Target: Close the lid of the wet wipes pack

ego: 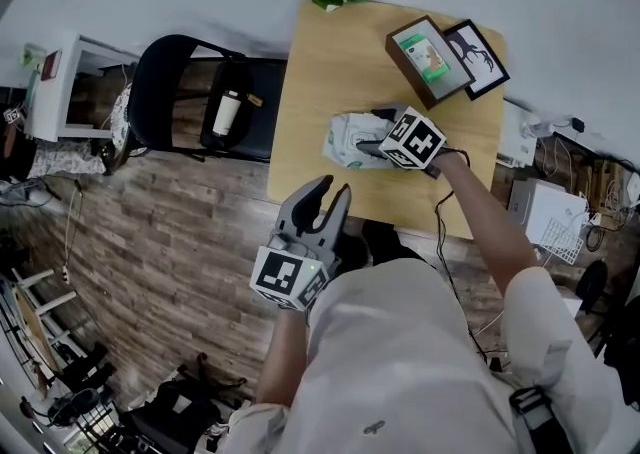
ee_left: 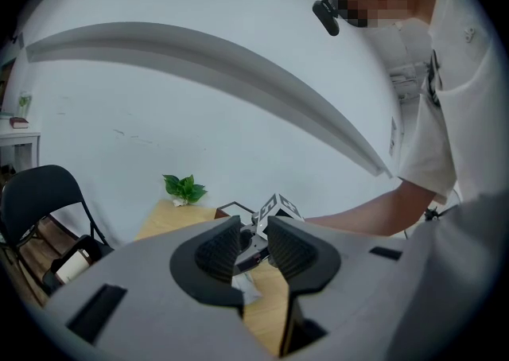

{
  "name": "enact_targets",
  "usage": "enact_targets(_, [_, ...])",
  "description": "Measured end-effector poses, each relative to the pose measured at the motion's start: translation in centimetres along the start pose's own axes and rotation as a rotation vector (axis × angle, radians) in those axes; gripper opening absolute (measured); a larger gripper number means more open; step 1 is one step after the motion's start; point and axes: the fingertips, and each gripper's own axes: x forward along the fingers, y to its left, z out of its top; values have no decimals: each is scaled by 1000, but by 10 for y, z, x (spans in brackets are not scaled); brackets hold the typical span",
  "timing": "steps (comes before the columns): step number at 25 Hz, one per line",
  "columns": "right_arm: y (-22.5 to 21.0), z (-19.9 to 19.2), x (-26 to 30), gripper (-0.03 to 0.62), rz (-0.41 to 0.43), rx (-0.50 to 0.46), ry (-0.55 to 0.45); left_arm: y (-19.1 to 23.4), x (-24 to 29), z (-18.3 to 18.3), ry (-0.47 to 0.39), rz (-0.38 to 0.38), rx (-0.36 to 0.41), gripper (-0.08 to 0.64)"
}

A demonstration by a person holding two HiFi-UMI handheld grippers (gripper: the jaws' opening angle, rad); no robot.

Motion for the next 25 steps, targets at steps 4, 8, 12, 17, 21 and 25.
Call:
enact_targets(4, [5, -3, -3, 336, 2, -1, -1, -1, 1, 1, -3, -3, 4, 103])
enact_targets(8, [9, -5, -6, 333, 2, 3, -6, -2, 0, 0, -3, -5, 6, 103])
enact_targets(12, [16, -6, -7, 331, 12, 10, -12, -3, -3, -1, -1, -2, 8, 103])
enact_targets(17, [23, -7, -7, 330, 25, 2, -10, -2, -4, -1, -3, 2, 4, 103])
enact_targets(21, [30, -9, -8, 325, 48, 16, -15, -1, -5, -2, -1, 7, 1, 103])
enact_targets(25, [35, -12, -8, 314, 76, 69, -37, -1, -6, -5, 3, 8, -1, 103])
